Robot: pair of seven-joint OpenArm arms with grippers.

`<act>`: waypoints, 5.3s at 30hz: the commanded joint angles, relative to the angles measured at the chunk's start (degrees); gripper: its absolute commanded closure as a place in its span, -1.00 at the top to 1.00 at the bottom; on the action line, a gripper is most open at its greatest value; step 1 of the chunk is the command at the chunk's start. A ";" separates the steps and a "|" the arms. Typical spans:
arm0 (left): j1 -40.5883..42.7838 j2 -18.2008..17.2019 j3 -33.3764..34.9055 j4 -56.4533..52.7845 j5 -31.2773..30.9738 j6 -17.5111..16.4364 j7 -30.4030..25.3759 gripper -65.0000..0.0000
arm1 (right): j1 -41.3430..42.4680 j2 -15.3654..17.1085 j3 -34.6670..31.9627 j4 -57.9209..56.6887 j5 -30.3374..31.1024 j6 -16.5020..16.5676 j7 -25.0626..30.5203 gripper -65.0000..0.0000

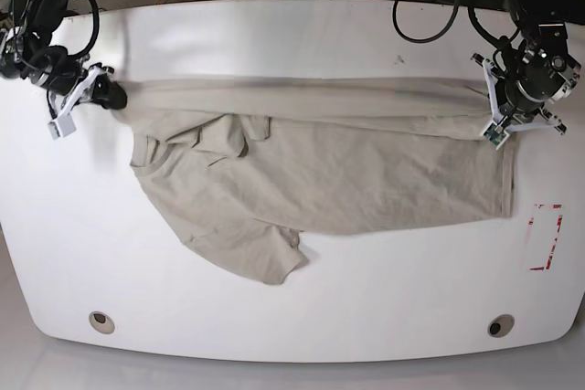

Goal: Fold the T-shirt properly
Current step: 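Lay the shirt down flat with both grippers holding the hem, then release the hem and move both grippers along the shirt sides, then grasp the shirt sides with both grippers and lift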

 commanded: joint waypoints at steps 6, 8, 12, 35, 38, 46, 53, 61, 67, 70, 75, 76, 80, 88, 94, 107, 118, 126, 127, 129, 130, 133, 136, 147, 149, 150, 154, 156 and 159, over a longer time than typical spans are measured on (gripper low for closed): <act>4.72 -1.02 -0.65 0.73 1.53 0.36 0.24 -0.17 | -5.51 0.23 0.82 1.08 0.58 -0.10 0.12 -0.98; 6.57 -1.02 -1.09 0.73 1.53 0.36 0.24 0.20 | -7.18 0.14 0.82 1.08 0.58 -0.10 0.12 -0.95; 9.20 -0.58 -4.96 0.56 1.44 0.36 0.24 0.35 | -9.55 0.14 1.61 1.17 0.58 -0.10 0.03 -0.44; 13.78 -7.88 -19.03 0.56 -33.81 0.36 0.41 0.37 | 5.22 -0.04 1.96 0.99 -0.39 -0.10 -0.06 0.32; 14.48 -8.32 -17.71 0.64 -33.81 0.36 0.41 0.37 | 9.44 -0.56 -0.15 -1.12 -3.29 -0.10 -0.06 0.32; 14.65 -8.40 -20.61 0.73 -34.25 0.36 0.41 0.37 | 19.81 -1.62 -4.55 -10.44 -11.73 -0.10 0.47 0.32; 9.38 -7.79 -21.14 0.47 -33.19 0.36 0.41 0.35 | 25.26 -2.76 -8.59 -15.71 -17.18 -0.10 4.43 0.32; 1.56 -4.62 -21.05 -0.32 -25.90 0.36 0.41 0.35 | 29.13 -3.20 -14.13 -23.62 -19.20 -0.10 10.14 0.32; -3.98 -2.95 -21.14 -0.24 -16.14 0.36 0.41 0.35 | 29.48 -5.05 -16.15 -25.47 -18.85 -0.10 11.64 0.32; -7.24 -1.37 -21.14 -0.32 -8.67 0.36 0.41 0.36 | 29.48 -6.37 -16.15 -25.47 -19.20 -0.10 11.64 0.32; -11.81 1.44 -21.23 -1.91 1.71 0.36 0.24 0.38 | 30.27 -8.65 -16.15 -25.82 -21.04 -0.10 11.90 0.32; -13.04 1.88 -21.23 -2.70 3.55 0.36 0.24 0.38 | 30.36 -9.18 -16.15 -25.82 -22.28 -0.10 11.99 0.32; -16.55 3.46 -21.05 -7.00 8.65 0.36 0.24 0.38 | 30.45 -11.20 -16.15 -25.82 -27.46 -0.10 12.95 0.32; -24.03 3.82 -21.14 -21.33 10.41 0.36 0.24 0.38 | 30.36 -12.26 -16.15 -25.82 -30.45 -0.10 14.80 -0.52; -28.60 3.82 -21.14 -30.92 10.15 0.36 -1.43 0.61 | 30.19 -12.52 -16.15 -25.82 -30.19 -0.10 14.80 -0.87; -31.67 2.58 -21.14 -48.94 5.05 0.36 -8.29 0.86 | 30.10 -12.61 -16.06 -25.56 -30.10 -0.10 14.71 -0.87; -34.05 1.44 -21.05 -58.70 -1.54 0.36 -8.29 0.86 | 30.01 -12.61 -16.06 -25.56 -30.10 -0.10 14.62 -0.87; -34.40 1.79 -21.05 -60.28 -1.63 0.36 -8.29 -0.03 | 30.01 -12.61 -16.06 -25.65 -30.10 -0.10 14.62 -0.88; -34.40 1.79 -20.87 -60.28 -1.63 0.36 -8.29 -0.25 | 30.01 -12.61 -16.06 -25.56 -30.10 -0.10 14.62 -0.88; -34.40 1.79 -20.79 -60.28 -1.54 0.36 -8.29 -0.75 | 30.01 -12.61 -16.06 -25.56 -30.10 -0.10 14.62 -0.89; -34.40 1.79 -20.79 -60.28 -1.37 0.36 -8.29 -0.89 | 30.01 -12.61 -16.06 -25.47 -30.10 -0.10 14.62 -0.89; -34.22 1.79 -20.70 -60.28 -1.19 0.36 -8.29 -1.00 | 30.01 -12.61 -16.06 -25.38 -30.01 -0.10 14.62 -0.93; -34.14 1.53 -20.70 -60.28 -1.19 0.36 -8.29 -1.00 | 30.01 -12.61 -16.06 -25.38 -30.01 -0.10 14.62 -1.00; -33.17 0.47 -19.12 -60.19 -1.10 0.36 -8.02 -1.00 | 26.58 -13.75 -15.98 -15.62 -30.19 -0.10 14.54 -1.00; -32.64 0.39 -19.20 -60.19 -1.19 0.36 -8.02 -1.00 | 25.35 -13.75 -15.89 -15.01 -30.10 -0.10 14.54 -1.00; -32.55 0.39 -19.12 -60.19 -1.19 0.36 -8.02 -1.00 | 25.35 -13.75 -15.89 -15.01 -30.10 -0.10 14.54 -1.00; -32.38 0.30 -19.12 -60.19 -1.10 0.36 -8.11 -1.00 | 24.91 -13.75 -15.80 -15.01 -30.54 -0.10 14.71 -1.00; -32.38 0.30 -19.12 -60.19 -1.10 0.36 -8.20 -1.00 | 24.21 -13.75 -15.80 -15.27 -30.63 -0.10 14.89 -1.00; -32.38 0.21 -19.12 -60.19 -1.10 0.36 -8.29 -1.00 | 23.77 -13.66 -15.89 -15.27 -30.63 -0.10 15.77 -1.00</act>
